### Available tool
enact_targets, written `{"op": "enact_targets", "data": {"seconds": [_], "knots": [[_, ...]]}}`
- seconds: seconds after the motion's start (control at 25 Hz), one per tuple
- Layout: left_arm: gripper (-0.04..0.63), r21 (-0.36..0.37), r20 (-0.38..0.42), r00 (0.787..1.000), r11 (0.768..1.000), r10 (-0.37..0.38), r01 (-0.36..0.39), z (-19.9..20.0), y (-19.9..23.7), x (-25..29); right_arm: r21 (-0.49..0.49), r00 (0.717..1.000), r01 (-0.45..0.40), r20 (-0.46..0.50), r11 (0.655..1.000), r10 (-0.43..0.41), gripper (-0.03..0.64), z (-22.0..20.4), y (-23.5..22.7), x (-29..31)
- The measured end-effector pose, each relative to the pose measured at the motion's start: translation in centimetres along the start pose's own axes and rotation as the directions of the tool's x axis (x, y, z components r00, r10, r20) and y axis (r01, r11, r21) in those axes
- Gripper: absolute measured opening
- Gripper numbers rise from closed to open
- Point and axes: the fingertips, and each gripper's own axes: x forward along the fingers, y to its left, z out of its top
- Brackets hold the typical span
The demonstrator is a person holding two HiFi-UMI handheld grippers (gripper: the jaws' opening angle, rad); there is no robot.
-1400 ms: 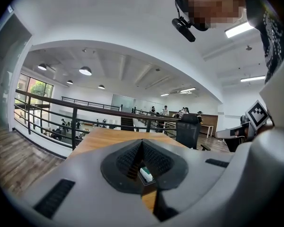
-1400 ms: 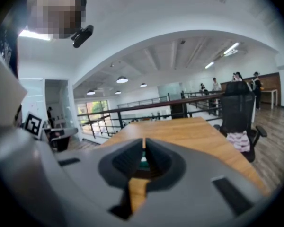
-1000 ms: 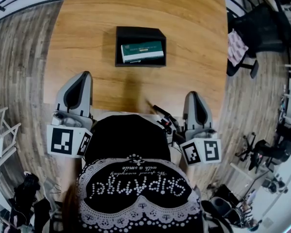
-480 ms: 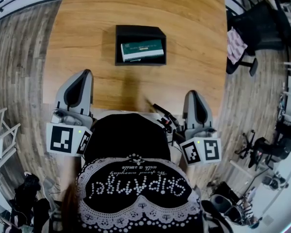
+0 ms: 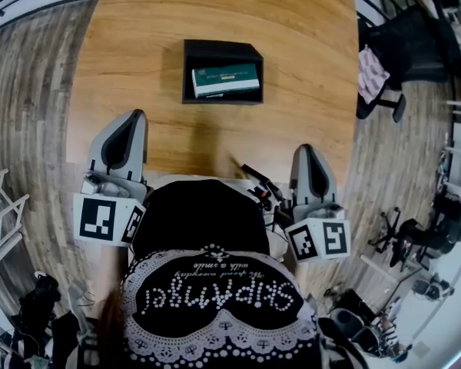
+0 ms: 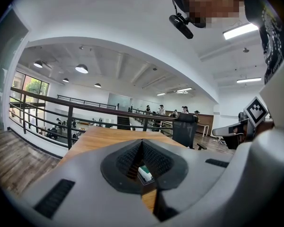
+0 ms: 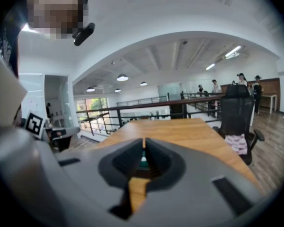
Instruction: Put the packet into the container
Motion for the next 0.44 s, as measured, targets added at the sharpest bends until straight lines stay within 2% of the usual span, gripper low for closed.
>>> {"op": "enact_targets", "data": {"seconds": [0.44], "knots": [[0.031, 0.003, 0.002, 1.000, 1.000, 0.017, -0.017, 0.08, 0.46, -0.54, -0.004, 1.000, -0.011, -0.006, 1.000, 0.011, 0.040, -0.10, 0.37, 0.15]]}}
